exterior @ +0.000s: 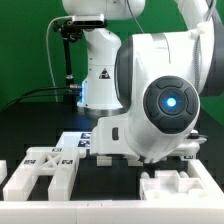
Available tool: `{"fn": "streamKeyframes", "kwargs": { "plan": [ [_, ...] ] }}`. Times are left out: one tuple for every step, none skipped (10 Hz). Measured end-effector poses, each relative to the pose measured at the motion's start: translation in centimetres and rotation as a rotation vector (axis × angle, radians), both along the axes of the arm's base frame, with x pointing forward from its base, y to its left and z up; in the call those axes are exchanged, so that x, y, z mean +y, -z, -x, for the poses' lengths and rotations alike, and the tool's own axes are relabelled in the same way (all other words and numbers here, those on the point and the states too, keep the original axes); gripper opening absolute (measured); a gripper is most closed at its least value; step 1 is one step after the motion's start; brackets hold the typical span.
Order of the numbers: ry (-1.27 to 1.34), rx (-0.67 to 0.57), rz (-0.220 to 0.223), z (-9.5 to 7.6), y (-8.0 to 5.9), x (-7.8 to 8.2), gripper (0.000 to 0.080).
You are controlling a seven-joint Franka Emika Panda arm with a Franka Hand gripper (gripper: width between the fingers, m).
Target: Assemble chair
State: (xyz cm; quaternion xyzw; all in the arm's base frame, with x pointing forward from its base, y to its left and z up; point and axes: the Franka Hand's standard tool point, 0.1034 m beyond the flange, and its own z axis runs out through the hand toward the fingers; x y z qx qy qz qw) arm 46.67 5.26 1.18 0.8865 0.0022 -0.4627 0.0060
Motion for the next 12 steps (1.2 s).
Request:
{"fn": "streamKeyframes", "kwargs": {
  "plan": [
    [0.0,0.0,0.0,0.0,0.0,0.0,0.0438],
    [0.0,0.0,0.0,0.0,0.0,0.0,0.0438],
    [0.0,0.0,0.0,0.0,0.0,0.0,0.0285],
    [0.0,0.0,0.0,0.0,0.0,0.0,0.0285],
    [0.0,0.0,0.0,0.0,0.0,0.0,0.0285],
    [0.0,0.0,0.0,0.0,0.0,0.0,0.0285],
    [0.0,0.0,0.0,0.0,0.0,0.0,0.0285],
    [0.0,0.0,0.0,0.0,0.0,0.0,0.0285],
    [-0.003,0.002,-0.004,-0.2,-0.2,0.0,0.0285],
    [-0.017,0.006,-0.024,-1.4,-2.0,0.3,0.0285],
    [-0.024,-0.016,-0.038,-2.7,-3.5,0.3,0.0285],
    [-0.023,-0.033,-0.039,-3.0,-4.6,0.2,0.0285]
  ]
}}
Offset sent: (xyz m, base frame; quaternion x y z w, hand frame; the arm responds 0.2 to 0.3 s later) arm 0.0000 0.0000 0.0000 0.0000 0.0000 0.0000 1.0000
